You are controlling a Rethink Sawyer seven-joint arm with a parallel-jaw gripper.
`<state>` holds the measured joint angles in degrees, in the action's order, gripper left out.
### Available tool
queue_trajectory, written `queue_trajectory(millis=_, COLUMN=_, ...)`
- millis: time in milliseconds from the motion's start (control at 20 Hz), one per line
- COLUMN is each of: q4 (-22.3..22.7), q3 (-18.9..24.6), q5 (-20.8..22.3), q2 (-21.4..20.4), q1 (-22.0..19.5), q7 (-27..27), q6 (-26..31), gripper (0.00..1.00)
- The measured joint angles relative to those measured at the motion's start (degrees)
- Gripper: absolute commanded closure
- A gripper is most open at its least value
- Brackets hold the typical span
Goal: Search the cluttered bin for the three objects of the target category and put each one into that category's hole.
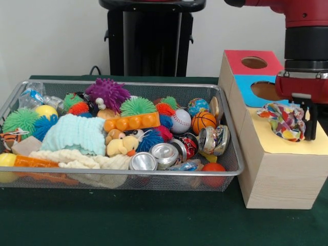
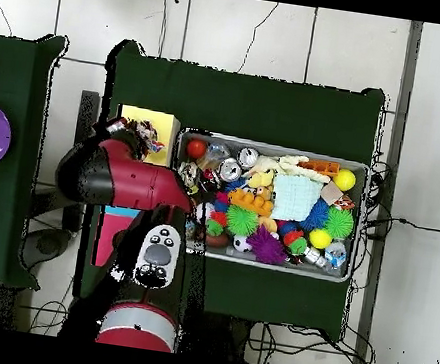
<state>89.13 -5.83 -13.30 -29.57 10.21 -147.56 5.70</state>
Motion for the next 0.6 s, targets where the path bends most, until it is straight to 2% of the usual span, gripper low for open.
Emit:
queue_trajectory(millis=200, q4=-2.55, q3=-3.66, q5=-0.02, q2=1.27, q1=2.68, q7=0.0, q6=2.72, gripper=1.0)
queue_trajectory(millis=350, q4=-5.94, q3=-7.13, q5=-0.02, q2=2.59, q1=4.83, q7=0.0, q6=8.44, gripper=1.0)
queue_trajectory(millis=600, q4=-7.96, q3=-9.05, q5=-0.01, q2=3.41, q1=4.87, q7=0.0, q6=14.65, gripper=1.0)
